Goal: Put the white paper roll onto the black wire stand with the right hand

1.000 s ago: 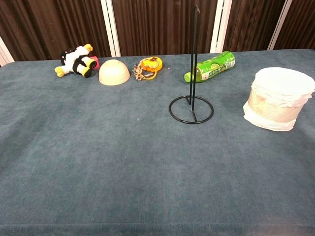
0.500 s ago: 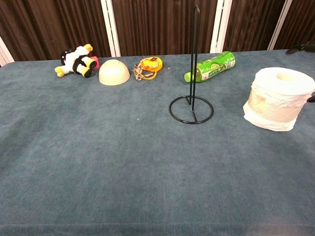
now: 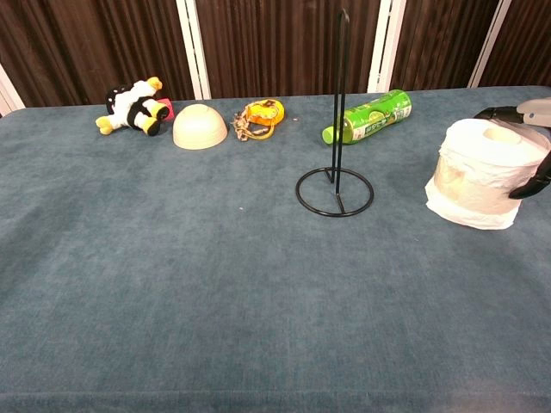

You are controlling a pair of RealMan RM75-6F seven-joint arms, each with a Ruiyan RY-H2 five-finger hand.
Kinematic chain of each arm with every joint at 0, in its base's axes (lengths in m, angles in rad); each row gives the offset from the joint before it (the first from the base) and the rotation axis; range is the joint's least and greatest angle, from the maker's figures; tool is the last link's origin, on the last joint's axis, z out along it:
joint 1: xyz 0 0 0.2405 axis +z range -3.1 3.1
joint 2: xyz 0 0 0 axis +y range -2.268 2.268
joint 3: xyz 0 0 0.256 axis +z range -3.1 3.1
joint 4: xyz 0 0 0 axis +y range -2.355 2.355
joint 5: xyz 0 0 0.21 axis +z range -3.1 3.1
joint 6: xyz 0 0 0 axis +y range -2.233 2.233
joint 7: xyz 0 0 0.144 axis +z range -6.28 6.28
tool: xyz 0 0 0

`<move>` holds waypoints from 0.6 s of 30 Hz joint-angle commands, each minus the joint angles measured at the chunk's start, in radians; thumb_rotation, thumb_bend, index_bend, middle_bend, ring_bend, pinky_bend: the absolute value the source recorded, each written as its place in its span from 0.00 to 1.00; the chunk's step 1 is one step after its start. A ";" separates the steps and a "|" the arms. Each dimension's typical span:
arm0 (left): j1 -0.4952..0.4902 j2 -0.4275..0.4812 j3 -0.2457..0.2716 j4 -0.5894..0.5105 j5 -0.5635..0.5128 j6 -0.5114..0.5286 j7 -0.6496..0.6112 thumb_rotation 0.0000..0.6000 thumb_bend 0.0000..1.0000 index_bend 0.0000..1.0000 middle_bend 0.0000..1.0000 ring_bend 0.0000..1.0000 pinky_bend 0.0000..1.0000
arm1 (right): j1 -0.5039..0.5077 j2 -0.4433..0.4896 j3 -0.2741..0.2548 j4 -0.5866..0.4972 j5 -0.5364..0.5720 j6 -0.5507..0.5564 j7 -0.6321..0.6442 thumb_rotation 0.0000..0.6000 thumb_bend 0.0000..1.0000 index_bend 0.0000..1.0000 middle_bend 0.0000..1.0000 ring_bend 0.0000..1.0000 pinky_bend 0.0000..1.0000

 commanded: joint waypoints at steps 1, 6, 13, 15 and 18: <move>-0.002 -0.001 -0.001 0.001 -0.003 -0.003 -0.001 1.00 0.42 0.00 0.00 0.00 0.10 | -0.004 -0.011 0.008 0.017 -0.035 -0.012 0.105 1.00 0.14 0.50 0.47 0.47 0.51; -0.008 -0.002 0.000 -0.002 -0.001 -0.015 0.007 1.00 0.42 0.00 0.00 0.00 0.10 | -0.038 -0.001 0.013 0.018 -0.150 0.054 0.240 1.00 0.21 0.72 0.66 0.69 0.63; -0.004 0.001 0.007 -0.009 0.001 -0.015 0.014 1.00 0.42 0.00 0.00 0.00 0.10 | -0.118 0.121 0.044 -0.106 -0.323 0.249 0.446 1.00 0.22 0.75 0.69 0.71 0.63; -0.005 -0.004 0.007 -0.008 0.001 -0.018 0.021 1.00 0.42 0.00 0.00 0.00 0.10 | -0.140 0.182 0.065 -0.174 -0.356 0.303 0.501 1.00 0.22 0.75 0.69 0.71 0.63; -0.008 -0.008 0.008 -0.011 -0.004 -0.030 0.035 1.00 0.42 0.00 0.00 0.00 0.10 | -0.154 0.272 0.107 -0.277 -0.375 0.359 0.547 1.00 0.22 0.75 0.69 0.71 0.62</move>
